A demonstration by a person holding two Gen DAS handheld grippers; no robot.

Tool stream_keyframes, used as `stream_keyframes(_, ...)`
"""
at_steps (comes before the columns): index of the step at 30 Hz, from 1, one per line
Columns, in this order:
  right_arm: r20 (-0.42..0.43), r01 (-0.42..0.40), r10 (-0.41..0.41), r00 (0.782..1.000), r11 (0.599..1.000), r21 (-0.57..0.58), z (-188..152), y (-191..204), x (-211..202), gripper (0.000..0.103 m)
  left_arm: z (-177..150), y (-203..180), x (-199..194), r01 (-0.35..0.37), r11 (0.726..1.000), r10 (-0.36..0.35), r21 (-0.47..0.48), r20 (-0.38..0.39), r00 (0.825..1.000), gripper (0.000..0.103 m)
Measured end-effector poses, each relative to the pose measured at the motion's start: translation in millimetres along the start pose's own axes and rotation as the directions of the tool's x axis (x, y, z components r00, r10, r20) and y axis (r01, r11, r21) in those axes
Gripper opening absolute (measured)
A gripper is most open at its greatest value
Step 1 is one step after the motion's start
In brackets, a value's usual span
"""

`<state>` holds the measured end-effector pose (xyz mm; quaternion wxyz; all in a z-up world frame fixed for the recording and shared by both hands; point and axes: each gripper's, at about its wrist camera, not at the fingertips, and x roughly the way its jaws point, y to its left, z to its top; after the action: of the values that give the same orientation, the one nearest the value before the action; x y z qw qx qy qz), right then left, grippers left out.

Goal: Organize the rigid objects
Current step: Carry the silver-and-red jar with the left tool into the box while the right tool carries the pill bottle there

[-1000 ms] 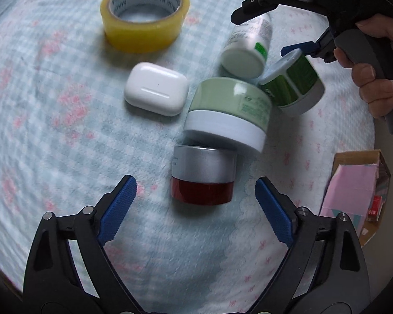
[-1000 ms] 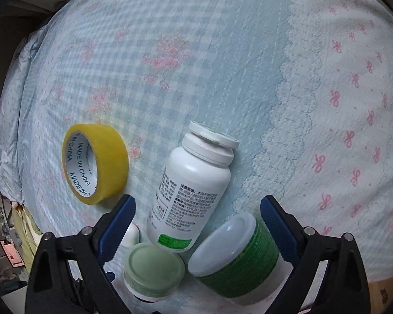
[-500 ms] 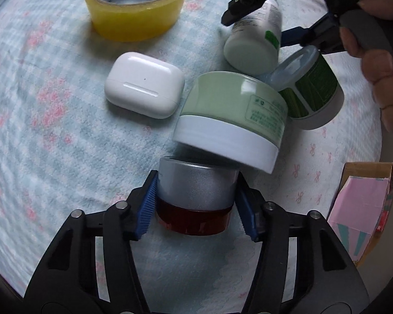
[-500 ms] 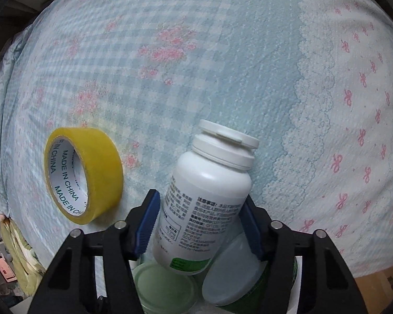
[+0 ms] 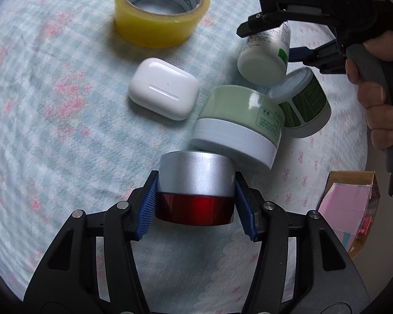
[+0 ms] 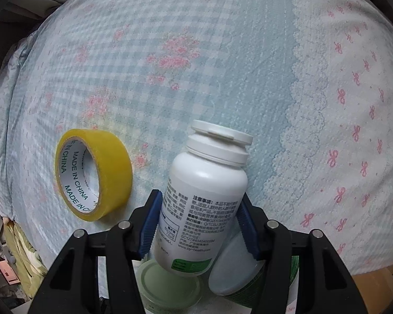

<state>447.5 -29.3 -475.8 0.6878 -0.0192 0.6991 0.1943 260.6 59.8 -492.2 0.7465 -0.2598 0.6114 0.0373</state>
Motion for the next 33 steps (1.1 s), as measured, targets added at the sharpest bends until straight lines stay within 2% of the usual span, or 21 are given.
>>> stream_keyframes(10, 0.077, -0.016, 0.018, 0.997, 1.000, -0.015, -24.4, 10.9, -42.5, 0.052, 0.0, 22.1, -53.2, 0.045, 0.999, -0.044, -0.004, 0.092, 0.995, 0.051)
stream_keyframes(15, 0.129, -0.050, 0.050, 0.990, 0.999, -0.007, -46.4, 12.8, -79.5, 0.052, -8.3, 18.5, -97.7, 0.049, 0.997, -0.056, 0.052, 0.145, 0.988, 0.051)
stream_keyframes(19, 0.181, -0.086, 0.083, 0.980, 0.996, 0.008, -70.4, 14.9, -117.8, 0.052, -20.2, 2.6, -135.6, 0.044, 0.992, -0.065, 0.115, 0.182, 0.981, 0.051)
stream_keyframes(25, 0.251, -0.139, 0.132, 0.959, 0.990, 0.013, -119.6, 5.4, -186.7, 0.052, -36.4, -44.7, -185.3, 0.020, 0.972, -0.072, 0.233, 0.218, 0.973, 0.051)
stream_keyframes(33, 0.334, -0.140, 0.137, 0.932, 0.990, -0.014, -200.6, -48.7, -276.6, 0.051, -61.4, -112.7, -236.4, 0.037, 0.933, -0.131, 0.359, 0.243, 0.961, 0.051)
